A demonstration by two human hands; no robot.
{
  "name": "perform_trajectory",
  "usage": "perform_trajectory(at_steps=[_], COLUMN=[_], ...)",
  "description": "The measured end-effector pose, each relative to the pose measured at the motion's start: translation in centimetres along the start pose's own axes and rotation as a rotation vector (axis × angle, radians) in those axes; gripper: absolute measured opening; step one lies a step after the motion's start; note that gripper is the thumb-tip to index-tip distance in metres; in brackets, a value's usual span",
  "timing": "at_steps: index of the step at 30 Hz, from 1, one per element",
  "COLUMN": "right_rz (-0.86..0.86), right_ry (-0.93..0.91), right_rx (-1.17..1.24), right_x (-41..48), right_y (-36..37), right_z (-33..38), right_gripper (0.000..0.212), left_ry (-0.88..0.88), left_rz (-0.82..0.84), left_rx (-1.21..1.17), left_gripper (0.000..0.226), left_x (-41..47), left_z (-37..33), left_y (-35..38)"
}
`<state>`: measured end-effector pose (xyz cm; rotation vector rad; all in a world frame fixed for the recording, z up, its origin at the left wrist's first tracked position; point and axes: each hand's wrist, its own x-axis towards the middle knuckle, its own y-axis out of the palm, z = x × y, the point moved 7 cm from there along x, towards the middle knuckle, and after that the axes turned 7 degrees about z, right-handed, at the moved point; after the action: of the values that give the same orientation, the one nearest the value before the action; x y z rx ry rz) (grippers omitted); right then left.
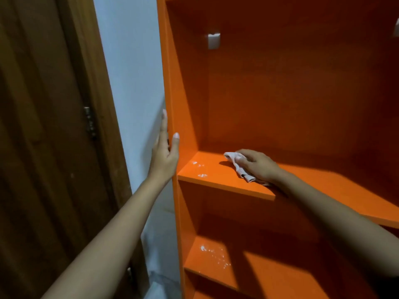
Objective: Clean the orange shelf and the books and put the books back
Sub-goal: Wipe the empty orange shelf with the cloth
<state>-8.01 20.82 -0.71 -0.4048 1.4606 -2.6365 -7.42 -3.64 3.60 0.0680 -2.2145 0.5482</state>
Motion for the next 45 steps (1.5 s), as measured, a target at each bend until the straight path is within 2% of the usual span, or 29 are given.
perform_trajectory(at_steps=[8,14,18,26,31,36,40,45], right_rz=[0.149,0.214,0.209,0.242,0.243,0.237,0.180,0.068], right_ry=[-0.202,-0.349,-0.348,-0.368,-0.406,-0.352,-0.477,-0.408], right_rx=[-0.003,-0.020,-0.073,-0.029,0.000,0.029,-0.228,-0.248], right_x=[7.6,9.2,8.9,6.5,4.6,2.9,0.0,-2.4], right_y=[3.0,4.4,4.6,5.5,6.4,7.2,8.3,10.0], right_z=[1.8,4.1,4.2,6.0,7.7,9.1,12.1,12.5], right_gripper=[0.032,0.029,0.033,0.033,0.029,0.030,0.030,0.031], left_ry=[0.010,-0.065,-0.103,-0.124,-0.111,-0.141,-0.157,-0.136], left_rz=[-0.047,-0.028,0.017,0.098,0.193,0.298,0.380,0.399], left_rx=[0.178,0.079,0.015,-0.002,-0.043,-0.010,0.023,0.072], left_gripper=[0.052,0.053,0.049,0.050,0.055,0.064,0.072,0.075], left_x=[0.4,0.4,0.3,0.4,0.5,0.5,0.5,0.2], left_z=[1.4,1.2,1.0,0.9,0.9,1.3,1.3,0.9], left_y=[1.1,1.3,1.2,1.0,0.7,-0.1,-0.7,-0.8])
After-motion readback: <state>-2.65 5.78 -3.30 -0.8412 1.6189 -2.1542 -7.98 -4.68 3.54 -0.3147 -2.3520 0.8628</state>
